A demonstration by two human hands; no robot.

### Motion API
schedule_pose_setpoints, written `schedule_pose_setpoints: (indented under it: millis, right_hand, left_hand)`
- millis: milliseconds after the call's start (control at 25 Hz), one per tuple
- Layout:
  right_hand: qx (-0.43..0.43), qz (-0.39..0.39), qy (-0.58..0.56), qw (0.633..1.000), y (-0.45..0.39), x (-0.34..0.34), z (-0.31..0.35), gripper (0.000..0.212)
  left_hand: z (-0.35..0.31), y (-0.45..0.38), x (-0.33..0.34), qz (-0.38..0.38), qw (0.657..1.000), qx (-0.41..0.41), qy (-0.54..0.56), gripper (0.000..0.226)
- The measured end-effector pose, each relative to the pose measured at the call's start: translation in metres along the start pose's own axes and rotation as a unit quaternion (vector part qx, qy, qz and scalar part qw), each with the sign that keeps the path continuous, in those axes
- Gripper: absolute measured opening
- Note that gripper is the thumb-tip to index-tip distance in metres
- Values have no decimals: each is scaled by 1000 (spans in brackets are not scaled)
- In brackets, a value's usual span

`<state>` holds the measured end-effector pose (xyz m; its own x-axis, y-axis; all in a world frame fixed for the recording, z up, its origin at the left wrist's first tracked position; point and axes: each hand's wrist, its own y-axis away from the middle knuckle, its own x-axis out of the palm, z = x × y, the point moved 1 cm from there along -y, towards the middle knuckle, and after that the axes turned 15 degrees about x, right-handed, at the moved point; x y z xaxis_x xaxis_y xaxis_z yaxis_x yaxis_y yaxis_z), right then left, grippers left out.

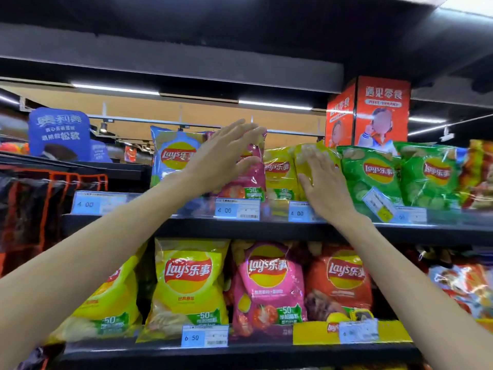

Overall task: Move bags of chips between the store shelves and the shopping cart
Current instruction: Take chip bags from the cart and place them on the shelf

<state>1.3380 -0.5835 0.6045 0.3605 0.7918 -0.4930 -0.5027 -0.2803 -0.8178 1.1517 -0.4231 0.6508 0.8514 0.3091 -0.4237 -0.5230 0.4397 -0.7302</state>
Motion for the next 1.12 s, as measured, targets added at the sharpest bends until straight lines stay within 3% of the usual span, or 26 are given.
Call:
schedule_pose_setpoints:
  millis: [160, 400, 640, 880, 1120]
  right_hand:
    - [-35, 34, 28, 998, -13, -11, -18, 65]
    - [-116, 12, 133, 984, -67, -4, 20, 53]
    - [-76, 54, 263, 960, -97, 15, 41, 48]
    - [-72, -27, 55, 995, -93, 6, 22, 21]
    - [-89, -60, -90, 990, -91, -12, 3, 7]
  left_hand:
    - [3, -55, 34, 43, 998, 19, -28, 56]
    - [31, -86, 49, 104, 989, -91, -44, 44]
    - [32, -77, 49, 76, 991, -103, -26, 36]
    - [33, -75, 50, 72, 993, -84, -45, 36]
    - [34, -72, 46, 76, 994, -69, -41, 36]
